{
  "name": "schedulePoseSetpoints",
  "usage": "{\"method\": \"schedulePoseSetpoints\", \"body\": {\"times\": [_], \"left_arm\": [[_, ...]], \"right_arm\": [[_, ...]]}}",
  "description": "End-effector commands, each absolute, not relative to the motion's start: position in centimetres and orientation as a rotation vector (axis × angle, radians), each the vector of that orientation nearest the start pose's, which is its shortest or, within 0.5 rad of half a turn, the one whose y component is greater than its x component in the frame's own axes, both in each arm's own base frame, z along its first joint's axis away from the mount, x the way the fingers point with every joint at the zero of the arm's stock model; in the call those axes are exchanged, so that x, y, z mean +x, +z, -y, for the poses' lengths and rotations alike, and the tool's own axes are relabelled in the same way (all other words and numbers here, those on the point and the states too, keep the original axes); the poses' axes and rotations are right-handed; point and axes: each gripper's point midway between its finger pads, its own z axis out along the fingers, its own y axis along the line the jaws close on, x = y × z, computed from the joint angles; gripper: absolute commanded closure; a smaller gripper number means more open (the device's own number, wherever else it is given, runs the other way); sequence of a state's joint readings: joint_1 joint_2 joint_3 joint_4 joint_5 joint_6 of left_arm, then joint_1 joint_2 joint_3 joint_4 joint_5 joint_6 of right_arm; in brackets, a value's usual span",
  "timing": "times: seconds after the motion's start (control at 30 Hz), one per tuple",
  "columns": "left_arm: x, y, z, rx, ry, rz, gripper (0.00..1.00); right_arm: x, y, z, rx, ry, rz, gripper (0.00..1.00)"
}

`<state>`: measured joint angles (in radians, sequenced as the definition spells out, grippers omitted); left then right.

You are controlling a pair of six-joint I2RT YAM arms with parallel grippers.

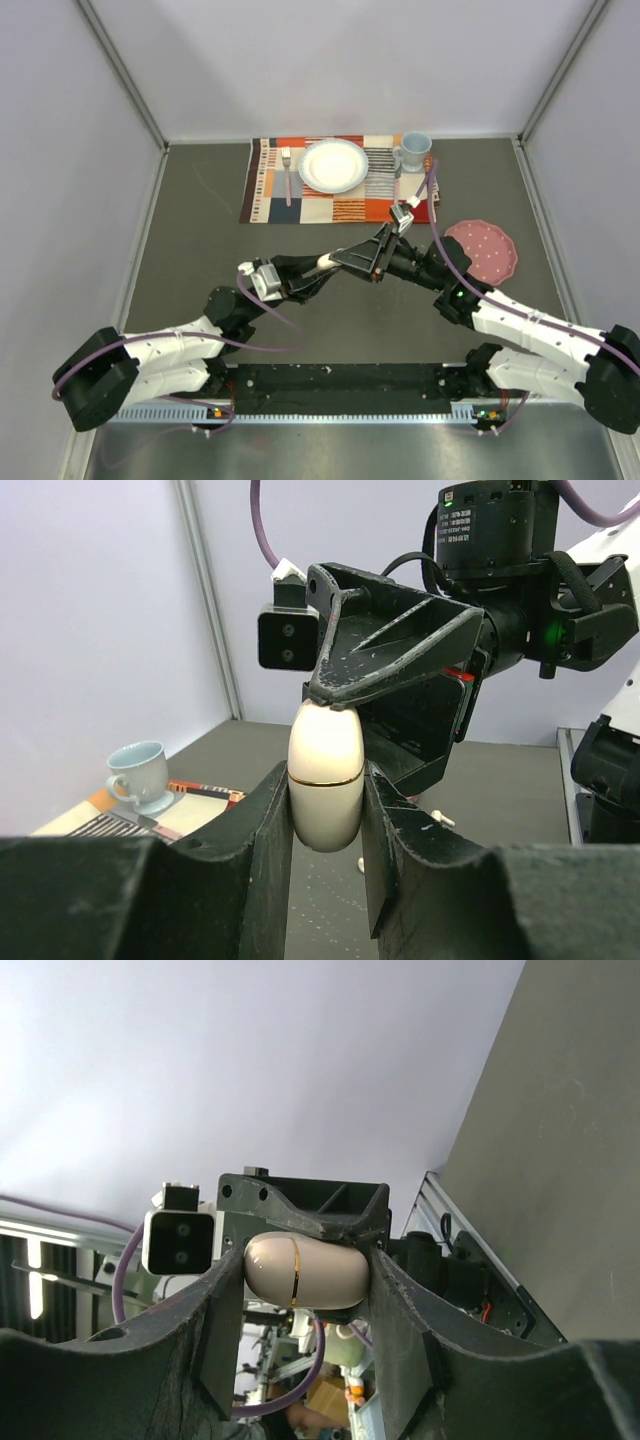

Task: Insert the wireless bluetooth earbuds into the charging case
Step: Pass from the right arm to the left

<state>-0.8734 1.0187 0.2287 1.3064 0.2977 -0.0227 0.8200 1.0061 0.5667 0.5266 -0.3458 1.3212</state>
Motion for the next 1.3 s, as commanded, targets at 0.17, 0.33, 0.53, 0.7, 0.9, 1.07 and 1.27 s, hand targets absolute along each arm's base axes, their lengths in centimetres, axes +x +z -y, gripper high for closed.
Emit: {"method": "schedulePoseSetpoints", "body": {"times": [0.17,0.33,0.53,0.7,0.9,1.07,1.27], "left_arm": [[16.0,34.1,27.0,0.623,-0.956,-0.697,0.86],[16.0,34.3,26.8,0.610,-0.956,-0.693,0.85],[15.9,34.2,26.8,0.612,-0.954,-0.692,1.00],[15.8,34.3,26.8,0.619,-0.952,-0.688,1.00],[16.0,34.1,26.7,0.614,-0.953,-0.718,1.00],[16.7,34.1,26.2,0.579,-0.933,-0.760,1.00],[17.4,33.2,25.4,0.548,-0.905,-0.846,1.00]], "right_arm": [[16.3,30.5,-32.6,0.109,1.987,-1.800,0.84],[16.2,30.3,-32.7,0.112,1.995,-1.809,0.84],[16.1,29.9,-32.6,0.108,1.998,-1.804,0.78],[16.2,28.9,-32.6,0.107,1.944,-1.854,0.57],[16.9,29.1,-31.9,0.089,1.825,-1.847,0.32],[17.7,29.2,-30.0,0.059,1.612,-1.847,0.23],[17.4,31.0,-28.2,-0.184,1.398,-1.752,0.22]]}}
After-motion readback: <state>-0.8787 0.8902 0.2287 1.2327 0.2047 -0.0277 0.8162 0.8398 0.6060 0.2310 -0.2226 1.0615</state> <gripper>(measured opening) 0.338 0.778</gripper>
